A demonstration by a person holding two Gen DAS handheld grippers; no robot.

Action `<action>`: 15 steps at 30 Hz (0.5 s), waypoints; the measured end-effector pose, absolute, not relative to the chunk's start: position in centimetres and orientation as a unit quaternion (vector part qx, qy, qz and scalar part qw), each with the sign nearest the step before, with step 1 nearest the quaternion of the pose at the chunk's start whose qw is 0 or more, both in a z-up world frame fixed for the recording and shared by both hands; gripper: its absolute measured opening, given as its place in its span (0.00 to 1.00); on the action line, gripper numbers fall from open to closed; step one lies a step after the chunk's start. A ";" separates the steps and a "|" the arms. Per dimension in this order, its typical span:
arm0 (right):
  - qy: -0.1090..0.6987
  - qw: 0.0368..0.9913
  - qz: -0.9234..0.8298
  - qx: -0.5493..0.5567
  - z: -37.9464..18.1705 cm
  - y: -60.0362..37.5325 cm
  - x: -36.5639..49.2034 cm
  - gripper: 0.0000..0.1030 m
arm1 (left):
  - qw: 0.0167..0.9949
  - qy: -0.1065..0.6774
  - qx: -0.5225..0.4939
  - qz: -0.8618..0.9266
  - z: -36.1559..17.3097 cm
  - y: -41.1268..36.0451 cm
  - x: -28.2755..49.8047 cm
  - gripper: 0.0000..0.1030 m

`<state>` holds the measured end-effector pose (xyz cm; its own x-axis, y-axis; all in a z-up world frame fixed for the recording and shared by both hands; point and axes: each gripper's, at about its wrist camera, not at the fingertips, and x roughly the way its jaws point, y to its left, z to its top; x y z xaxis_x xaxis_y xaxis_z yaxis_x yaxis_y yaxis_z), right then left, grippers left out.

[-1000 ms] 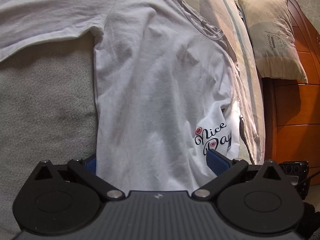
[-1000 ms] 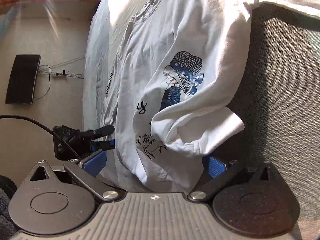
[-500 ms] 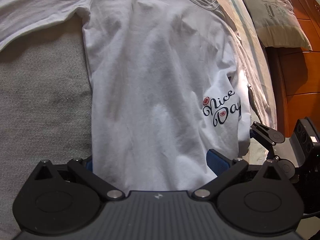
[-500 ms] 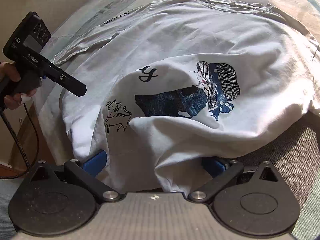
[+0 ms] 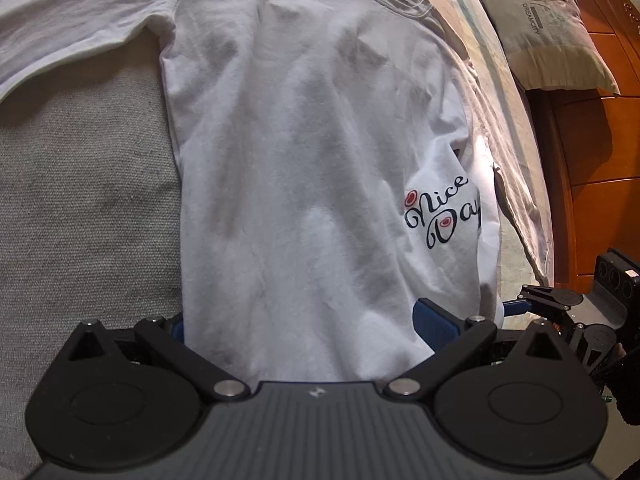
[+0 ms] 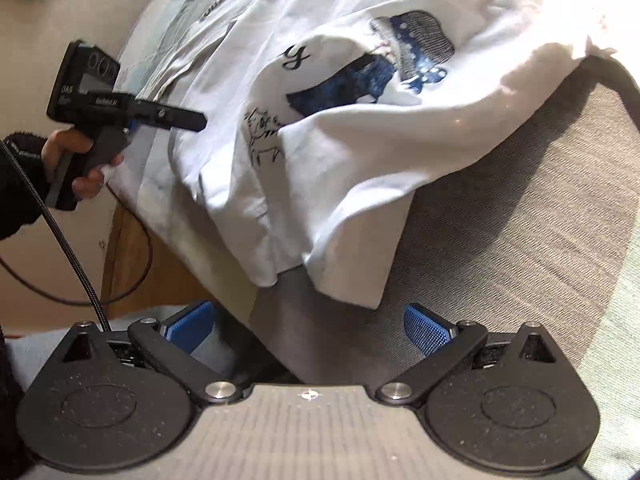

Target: Fold clothes

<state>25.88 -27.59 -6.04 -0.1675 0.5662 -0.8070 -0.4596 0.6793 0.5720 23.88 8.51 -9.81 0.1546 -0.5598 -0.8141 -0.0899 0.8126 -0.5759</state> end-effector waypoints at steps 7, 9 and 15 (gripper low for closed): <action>0.635 0.671 0.382 0.015 -7.4 -25.1 26.2 0.24 | 0.712 0.637 -0.244 -0.169 -9.6 8.1 24.2 0.99; 0.641 0.669 0.375 0.024 -7.0 -25.9 25.7 0.15 | 0.710 0.639 -0.241 -0.171 -9.6 8.1 24.3 0.99; 0.669 0.662 0.334 0.056 -4.0 -31.0 26.1 0.11 | 0.710 0.642 -0.229 -0.174 -9.6 7.8 24.2 0.99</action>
